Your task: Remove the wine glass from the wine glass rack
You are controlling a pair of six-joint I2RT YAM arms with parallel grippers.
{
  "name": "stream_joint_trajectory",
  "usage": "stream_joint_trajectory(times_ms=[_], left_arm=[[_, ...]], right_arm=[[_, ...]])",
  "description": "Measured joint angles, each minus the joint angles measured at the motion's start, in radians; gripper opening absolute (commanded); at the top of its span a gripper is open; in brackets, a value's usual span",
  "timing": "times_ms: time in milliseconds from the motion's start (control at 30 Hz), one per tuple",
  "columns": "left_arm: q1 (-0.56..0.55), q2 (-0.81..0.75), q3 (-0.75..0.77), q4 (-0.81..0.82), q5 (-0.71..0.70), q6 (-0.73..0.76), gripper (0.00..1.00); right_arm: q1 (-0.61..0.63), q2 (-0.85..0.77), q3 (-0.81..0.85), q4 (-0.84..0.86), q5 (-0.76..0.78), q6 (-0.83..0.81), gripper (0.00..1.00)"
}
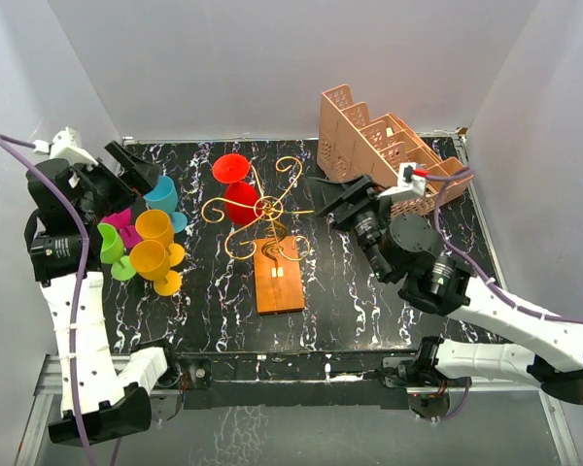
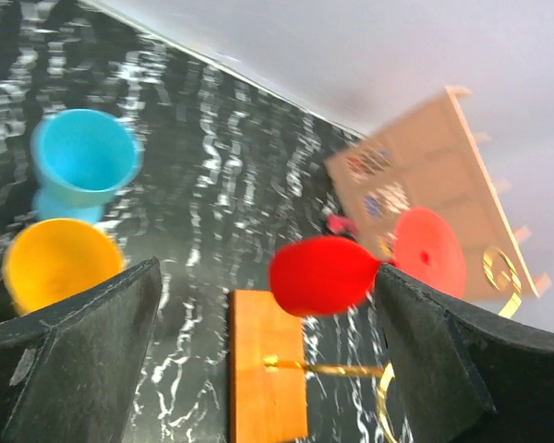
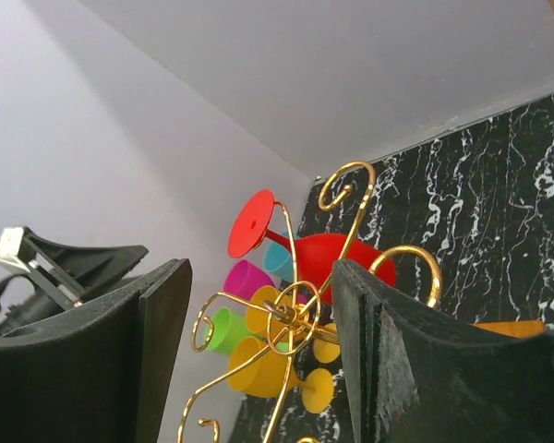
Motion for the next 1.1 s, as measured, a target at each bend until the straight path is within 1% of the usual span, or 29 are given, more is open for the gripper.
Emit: stream_joint_trajectory(times_ms=[100,233,367,500,633,800,933,1100], left_arm=[[-0.032,-0.011,-0.016,0.048,0.143,0.014,0.97],[-0.048,-0.032,-0.060,0.116,0.280,0.005,0.97],[-0.053,-0.049,-0.117,0.179,0.377,-0.032,0.97],[-0.060,-0.060,-0.158,0.213,0.430,-0.059,0.97],[-0.076,-0.070,-0.168,0.216,0.439,-0.052,0.97],[-0.113,-0.092,-0.168,0.196,0.418,-0.004,0.97],[-0.150,-0.110,-0.168,0.163,0.372,0.049,0.97],[-0.191,-0.133,-0.168,0.120,0.296,0.112,0.97]], right_arm=[[0.000,0.065,0.079,-0.028,-0.036,-0.086,0.68],[0.000,0.156,0.197,-0.093,-0.062,-0.148,0.68],[0.000,0.239,0.303,-0.137,-0.103,-0.167,0.66],[-0.003,0.322,0.389,-0.166,-0.161,-0.148,0.66],[-0.019,0.410,0.456,-0.191,-0.238,-0.088,0.66],[-0.095,0.492,0.480,-0.210,-0.354,0.010,0.64],[-0.141,0.531,0.481,-0.231,-0.397,0.062,0.57],[-0.154,0.554,0.495,-0.252,-0.431,0.100,0.52]])
